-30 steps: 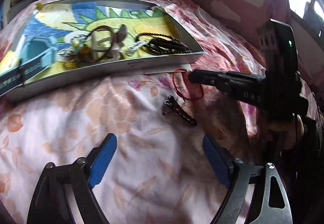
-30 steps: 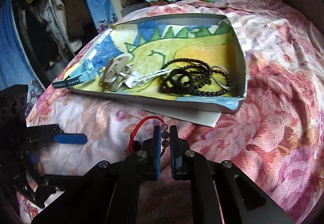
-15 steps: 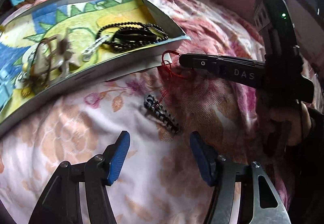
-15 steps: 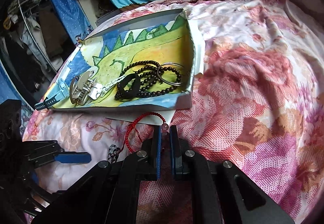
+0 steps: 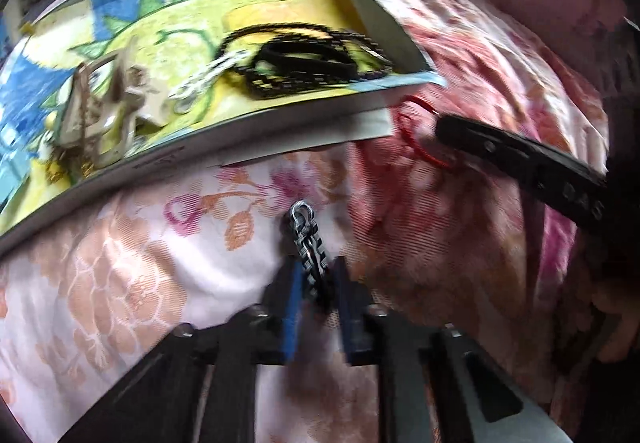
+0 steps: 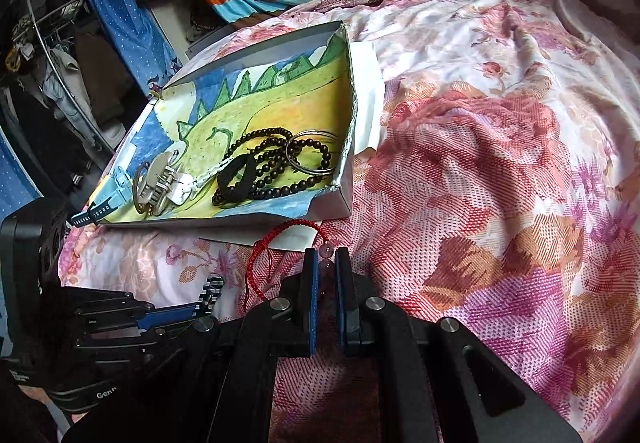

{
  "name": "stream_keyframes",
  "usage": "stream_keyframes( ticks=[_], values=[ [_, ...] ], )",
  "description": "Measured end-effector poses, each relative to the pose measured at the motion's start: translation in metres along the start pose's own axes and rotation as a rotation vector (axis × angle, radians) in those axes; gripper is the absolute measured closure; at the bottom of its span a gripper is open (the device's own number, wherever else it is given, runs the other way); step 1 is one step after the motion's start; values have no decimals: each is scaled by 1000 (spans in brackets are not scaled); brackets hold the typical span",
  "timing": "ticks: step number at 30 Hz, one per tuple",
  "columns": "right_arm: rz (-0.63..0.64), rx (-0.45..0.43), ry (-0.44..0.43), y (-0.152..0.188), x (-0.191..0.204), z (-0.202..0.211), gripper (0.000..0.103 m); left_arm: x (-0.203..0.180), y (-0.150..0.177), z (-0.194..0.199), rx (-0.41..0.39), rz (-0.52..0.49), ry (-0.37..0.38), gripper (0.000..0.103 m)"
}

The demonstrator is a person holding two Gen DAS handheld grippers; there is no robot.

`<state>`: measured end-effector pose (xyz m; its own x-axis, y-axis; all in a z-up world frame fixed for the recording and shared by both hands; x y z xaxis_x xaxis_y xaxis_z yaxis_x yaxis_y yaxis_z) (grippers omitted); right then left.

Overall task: Organize jewelry
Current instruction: 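Grasp the silver link chain with the left tool while the right tool holds the red bracelet, then carry the silver chain in the left tool while the right tool carries the red bracelet over the tray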

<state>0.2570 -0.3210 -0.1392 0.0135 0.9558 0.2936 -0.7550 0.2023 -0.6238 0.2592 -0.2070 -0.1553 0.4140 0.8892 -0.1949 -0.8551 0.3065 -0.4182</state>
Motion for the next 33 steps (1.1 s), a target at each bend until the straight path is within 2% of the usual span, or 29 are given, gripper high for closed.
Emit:
stream_keyframes(
  ticks=[5, 10, 12, 15, 19, 22, 28, 33],
  values=[
    [0, -43, -53, -5, 4, 12, 96, 11, 8, 18, -44, 59, -24, 94],
    [15, -139, -98, -24, 13, 36, 96, 18, 4, 64, -175, 104, -49, 94],
    [-13, -180, -128, -38, 15, 43, 96, 24, -6, 87, -243, 137, -60, 94],
    [-40, -260, -160, -53, 17, 50, 96, 32, -24, 107, -294, 174, -96, 94],
    [-37, -278, -162, -60, 18, 40, 96, 36, -51, 108, -290, 179, -118, 94],
    [-14, -282, -139, -62, 18, 24, 96, 35, -70, 93, -263, 176, -131, 94],
    [49, -206, -126, -57, 26, -5, 96, 40, -97, 56, -156, 138, -204, 94],
    [29, -177, -110, -57, 21, -13, 95, 45, -98, 41, -103, 169, -167, 93]
  ],
)
Point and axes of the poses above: each gripper's, at about its wrist camera, not at the fingertips, and z roughly against the way its jaws point, x to its left, y to its underside, the point moved 7 cm from there along -z, roughly the way its jaws point, and after that the axes turned 5 degrees about y, right-handed, at the moved point
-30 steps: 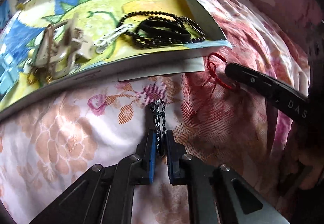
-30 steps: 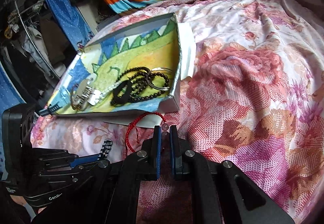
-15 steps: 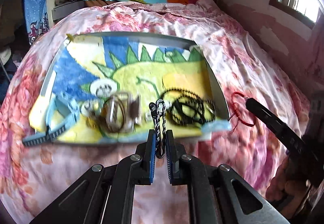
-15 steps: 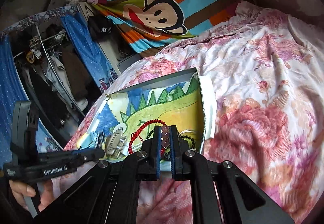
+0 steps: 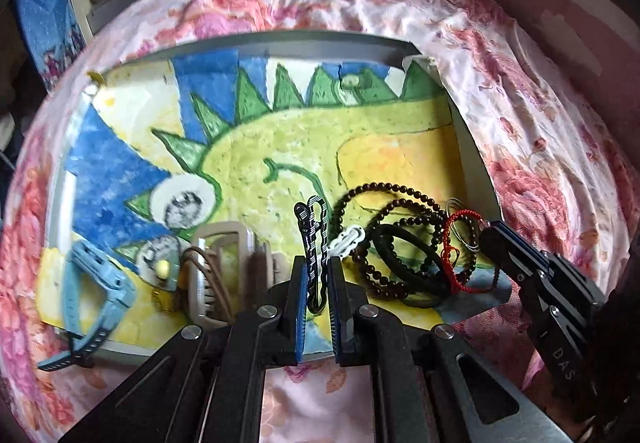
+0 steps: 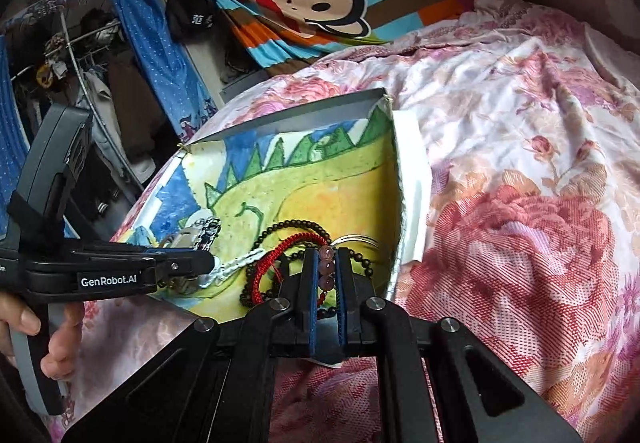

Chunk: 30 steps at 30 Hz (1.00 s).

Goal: Organize jewelry

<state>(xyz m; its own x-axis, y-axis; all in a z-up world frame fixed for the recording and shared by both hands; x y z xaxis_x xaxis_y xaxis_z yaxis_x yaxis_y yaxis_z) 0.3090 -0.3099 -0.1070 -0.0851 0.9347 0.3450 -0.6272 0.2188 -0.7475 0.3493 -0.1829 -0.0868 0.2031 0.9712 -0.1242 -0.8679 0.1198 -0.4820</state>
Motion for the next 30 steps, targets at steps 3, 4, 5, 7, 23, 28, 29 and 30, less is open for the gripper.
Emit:
stream_keyframes(
  ticks=[3, 4, 5, 7, 23, 28, 29, 30],
  values=[
    [-17, 8, 7, 0, -5, -2, 95, 3, 2, -2, -2, 30, 25, 93],
    [-21, 7, 7, 0, -6, -2, 95, 3, 2, -2, -1, 38, 33, 93],
    [-23, 6, 8, 0, -6, -2, 95, 3, 2, -1, -3, 45, 42, 93],
    [-23, 7, 13, 1, -6, -3, 95, 3, 1, 1, -8, 46, 39, 91],
    [-6, -98, 79, -14, -6, 36, 43, 1, -1, 66, -212, 95, 39, 32],
    [-28, -158, 101, -18, -4, 74, 21, 1, 8, 103, -294, 89, 62, 19],
    [-30, -169, 98, -18, -2, 82, 16, 2, 10, 110, -312, 90, 62, 17],
    [-29, -182, 95, -17, 2, 93, 14, 4, 15, 121, -339, 94, 59, 14]
  ],
)
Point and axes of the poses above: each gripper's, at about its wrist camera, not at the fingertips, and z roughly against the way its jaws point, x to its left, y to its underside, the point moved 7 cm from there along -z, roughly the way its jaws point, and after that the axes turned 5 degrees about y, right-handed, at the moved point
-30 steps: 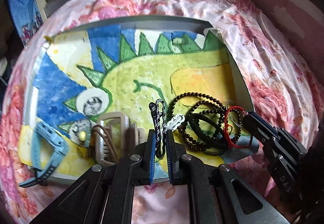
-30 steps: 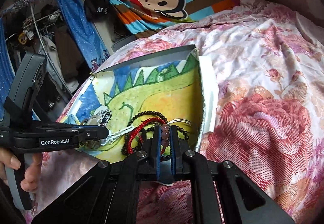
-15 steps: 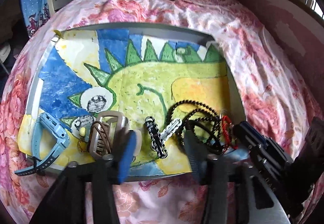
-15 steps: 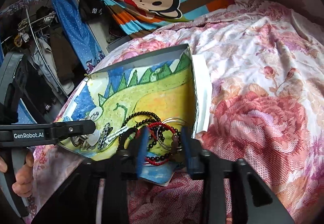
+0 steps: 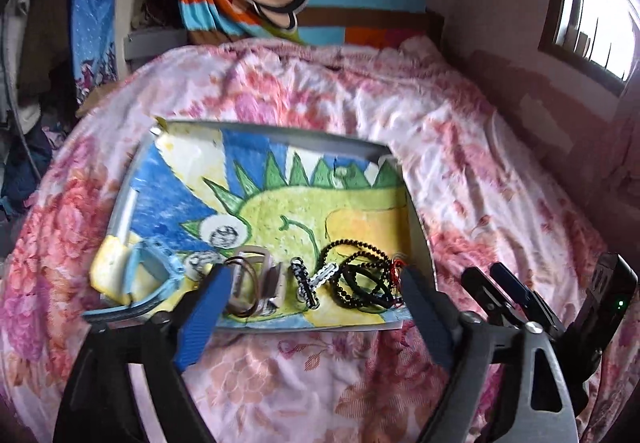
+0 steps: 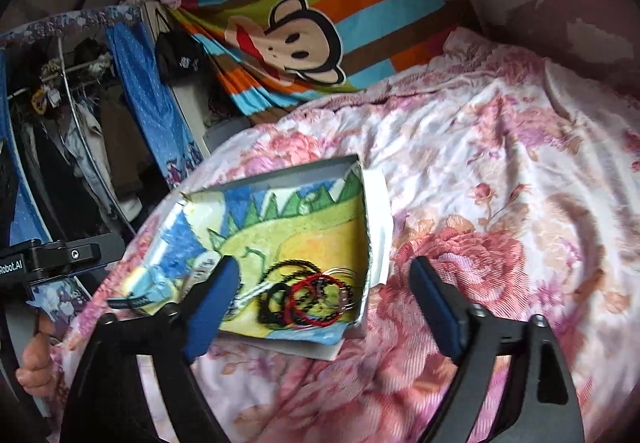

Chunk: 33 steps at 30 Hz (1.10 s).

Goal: Organize jewelry

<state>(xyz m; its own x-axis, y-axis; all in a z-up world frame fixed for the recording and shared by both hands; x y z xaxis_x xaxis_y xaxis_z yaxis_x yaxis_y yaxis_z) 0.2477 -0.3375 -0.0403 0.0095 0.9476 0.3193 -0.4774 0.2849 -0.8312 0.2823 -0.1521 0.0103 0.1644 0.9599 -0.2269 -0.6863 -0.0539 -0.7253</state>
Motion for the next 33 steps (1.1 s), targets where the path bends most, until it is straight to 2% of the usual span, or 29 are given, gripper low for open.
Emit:
stream_keyframes(
  ticks=[7, 16, 21, 28, 33],
  values=[
    [26, -77, 14, -6, 23, 60, 1, 17, 9, 62, -115, 31, -46, 5],
    [91, -185, 7, -3, 78, 136, 1, 34, 31, 135, -215, -9, -122, 3],
    [106, -233, 14, 12, 94, 174, 1, 47, 48, 179, -296, -27, -143, 0],
    [113, -237, 41, 35, 106, 204, 1, 68, 83, 209, -341, -24, -143, 0],
    [144, -203, 52, 60, 112, 209, 1, 81, 103, 211, -348, -22, -133, 0]
  ],
)
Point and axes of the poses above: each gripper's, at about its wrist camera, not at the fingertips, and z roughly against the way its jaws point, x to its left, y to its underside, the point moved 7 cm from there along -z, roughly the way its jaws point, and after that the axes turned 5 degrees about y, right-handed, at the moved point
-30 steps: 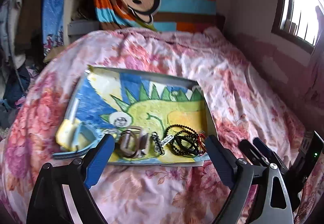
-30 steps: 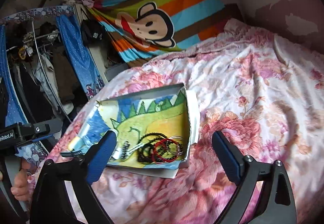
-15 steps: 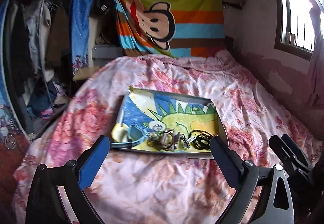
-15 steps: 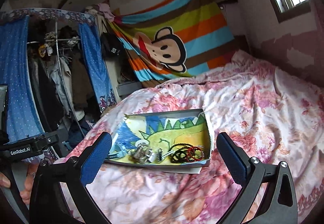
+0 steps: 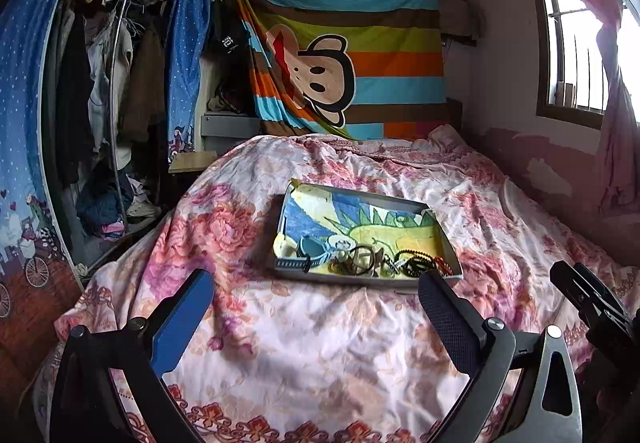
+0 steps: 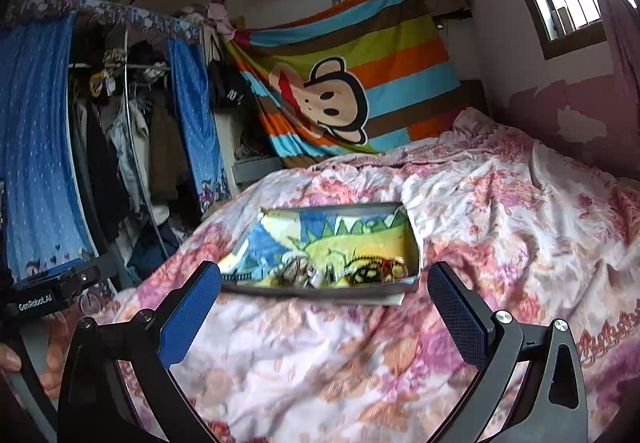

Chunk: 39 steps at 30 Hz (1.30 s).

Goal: Organize jewelry

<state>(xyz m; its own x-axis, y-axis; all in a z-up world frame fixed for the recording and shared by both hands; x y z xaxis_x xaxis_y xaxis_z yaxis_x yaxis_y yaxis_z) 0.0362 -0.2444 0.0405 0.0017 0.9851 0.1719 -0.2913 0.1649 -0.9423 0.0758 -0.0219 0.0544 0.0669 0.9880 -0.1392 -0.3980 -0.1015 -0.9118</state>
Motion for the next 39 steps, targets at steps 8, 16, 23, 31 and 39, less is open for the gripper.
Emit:
stream_keyframes(
  ticks=[8, 16, 23, 31, 39],
  values=[
    [45, 22, 27, 28, 8, 0, 1, 15, 33, -1, -5, -18, -9, 0],
    [97, 58, 32, 46, 19, -12, 1, 20, 55, -13, 13, -47, -17, 0],
    [113, 84, 31, 56, 20, -19, 1, 20, 61, -14, 15, -55, -25, 0],
    [109, 89, 35, 58, 19, -19, 1, 10, 63, -12, 3, -127, -46, 0],
    [108, 86, 39, 58, 18, -20, 1, 10, 63, -10, -3, -117, -41, 0]
  ],
)
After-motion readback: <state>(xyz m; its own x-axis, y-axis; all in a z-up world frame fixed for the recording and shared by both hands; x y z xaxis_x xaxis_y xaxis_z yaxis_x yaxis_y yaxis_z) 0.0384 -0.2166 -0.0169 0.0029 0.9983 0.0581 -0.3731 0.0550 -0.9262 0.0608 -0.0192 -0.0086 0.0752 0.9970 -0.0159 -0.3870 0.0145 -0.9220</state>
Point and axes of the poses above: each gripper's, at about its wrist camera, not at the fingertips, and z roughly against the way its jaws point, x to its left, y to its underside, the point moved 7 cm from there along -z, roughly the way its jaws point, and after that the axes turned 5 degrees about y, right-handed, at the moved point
